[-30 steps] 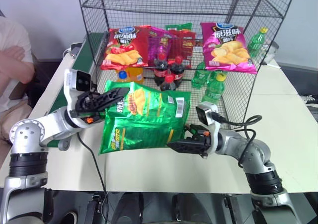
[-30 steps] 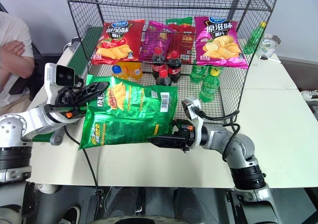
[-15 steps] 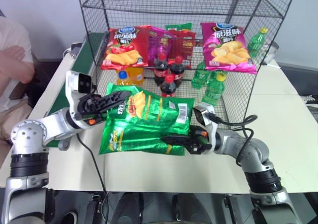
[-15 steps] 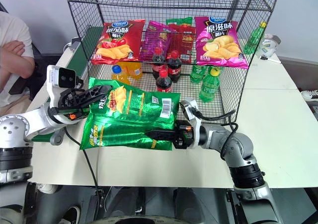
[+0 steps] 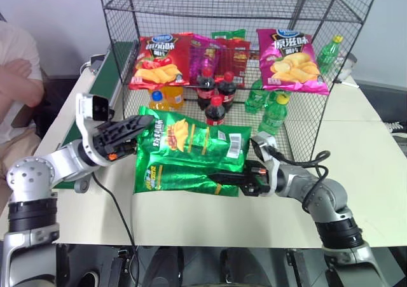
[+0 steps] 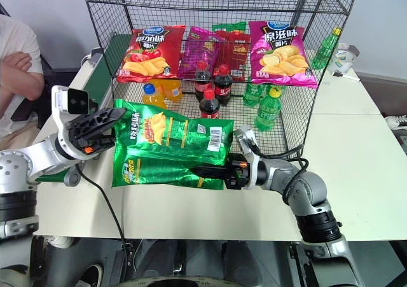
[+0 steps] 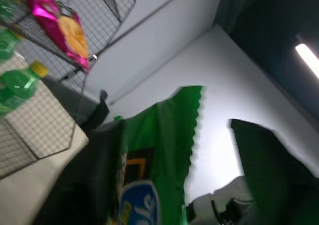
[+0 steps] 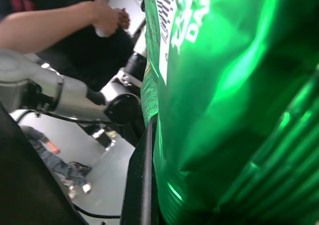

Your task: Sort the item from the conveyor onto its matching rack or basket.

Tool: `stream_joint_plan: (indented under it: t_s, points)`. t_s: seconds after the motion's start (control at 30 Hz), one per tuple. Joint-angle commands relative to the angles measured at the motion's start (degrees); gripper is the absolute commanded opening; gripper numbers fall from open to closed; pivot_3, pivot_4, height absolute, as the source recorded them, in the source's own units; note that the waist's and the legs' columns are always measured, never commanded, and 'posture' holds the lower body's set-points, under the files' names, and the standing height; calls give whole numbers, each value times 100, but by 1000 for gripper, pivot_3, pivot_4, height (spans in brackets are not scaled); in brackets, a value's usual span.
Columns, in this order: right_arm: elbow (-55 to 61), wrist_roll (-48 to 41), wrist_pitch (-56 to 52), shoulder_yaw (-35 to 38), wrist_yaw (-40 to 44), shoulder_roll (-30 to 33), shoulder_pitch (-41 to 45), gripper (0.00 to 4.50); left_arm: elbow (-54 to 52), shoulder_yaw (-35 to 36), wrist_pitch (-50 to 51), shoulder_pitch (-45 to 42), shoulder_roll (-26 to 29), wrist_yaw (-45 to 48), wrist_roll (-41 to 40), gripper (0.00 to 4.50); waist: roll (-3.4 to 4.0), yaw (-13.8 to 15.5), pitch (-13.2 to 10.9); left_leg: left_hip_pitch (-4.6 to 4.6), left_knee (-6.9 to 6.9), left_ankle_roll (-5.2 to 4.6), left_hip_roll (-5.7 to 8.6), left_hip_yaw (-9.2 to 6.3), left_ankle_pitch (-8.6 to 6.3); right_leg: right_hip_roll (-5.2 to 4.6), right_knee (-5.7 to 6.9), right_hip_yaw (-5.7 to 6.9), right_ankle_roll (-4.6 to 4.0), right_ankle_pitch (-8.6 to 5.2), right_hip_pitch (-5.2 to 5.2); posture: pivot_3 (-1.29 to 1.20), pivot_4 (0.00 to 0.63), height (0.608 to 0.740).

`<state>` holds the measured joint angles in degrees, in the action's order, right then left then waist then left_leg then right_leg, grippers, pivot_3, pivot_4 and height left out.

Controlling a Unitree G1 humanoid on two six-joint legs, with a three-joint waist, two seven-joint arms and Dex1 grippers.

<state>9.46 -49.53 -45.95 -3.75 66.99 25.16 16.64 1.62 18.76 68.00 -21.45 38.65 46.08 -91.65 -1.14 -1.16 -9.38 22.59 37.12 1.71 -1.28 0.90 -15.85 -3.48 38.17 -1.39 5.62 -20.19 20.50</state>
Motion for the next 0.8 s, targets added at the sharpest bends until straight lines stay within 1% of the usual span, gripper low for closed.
stream_joint_plan:
  t_s: [0.03,0.1,0.17,0.23,0.3,0.33,0.43,0.57,0.67,0.77,0.8]
  points:
    - [533,229,388,80,23,231,-193,0,-476,346,-254,356,203,251,360,4194,1,-2,-1,1,-1,0,0,0,0,-1,-2,-1,0,0,1,0,150,739]
    - [661,332,526,86,-23,319,-292,0,-590,391,-422,527,252,376,624,4194,1,4,-1,2,-7,0,0,0,0,-3,-8,0,0,0,1,0,150,739]
    - [712,1098,1433,10,-160,392,-421,0,-761,368,-1002,820,348,704,1399,4194,1,7,-1,2,-7,0,0,0,0,-4,-8,0,-1,0,1,0,150,739]
    - [739,1655,2399,235,-592,155,-392,0,-883,330,-1595,1101,432,1028,2118,4194,4,-5,-2,2,-7,1,1,1,0,-5,-8,-1,-2,-1,1,0,150,739]
    - [857,1682,2755,494,-954,-62,-326,0,-905,295,-1916,1275,442,1185,2491,4194,8,-2,-4,2,-11,3,1,3,0,-5,-8,-3,-3,-1,4,0,150,739]
    - [824,2145,3301,489,-1143,-66,-298,0,-927,259,-2085,1389,441,1319,2679,4194,10,8,-6,2,-12,4,1,3,1,-5,-8,-2,-4,-1,4,0,150,739]
    - [751,3287,4695,483,-1590,-8,-301,0,-916,283,-2260,1564,347,1464,2854,4194,11,17,-6,6,-15,6,1,3,0,-8,-15,-2,-4,-2,6,0,150,739]
    - [892,3551,5306,639,-1939,-6,-320,0,-860,290,-2384,1537,236,1509,2981,4194,11,29,-6,26,-12,6,3,2,0,-12,-16,-1,-3,-1,20,0,150,739]
    - [1031,3960,5667,853,-2520,-30,-117,0,-817,237,-2534,1473,226,1610,3192,4194,13,14,-8,30,-11,5,2,2,1,-11,-12,-1,-3,-1,25,0,150,739]
    - [1025,4406,5870,975,-2970,62,159,0,-793,165,-2623,1398,240,1707,3370,4194,15,-6,-8,30,-10,7,2,2,2,-10,-5,-1,-3,-1,28,0,150,739]
    - [948,4807,6027,991,-3166,163,258,0,-791,150,-2665,1370,224,1726,3424,4194,16,-4,-9,30,-9,7,2,3,3,-9,-4,-1,-2,-1,28,0,150,739]
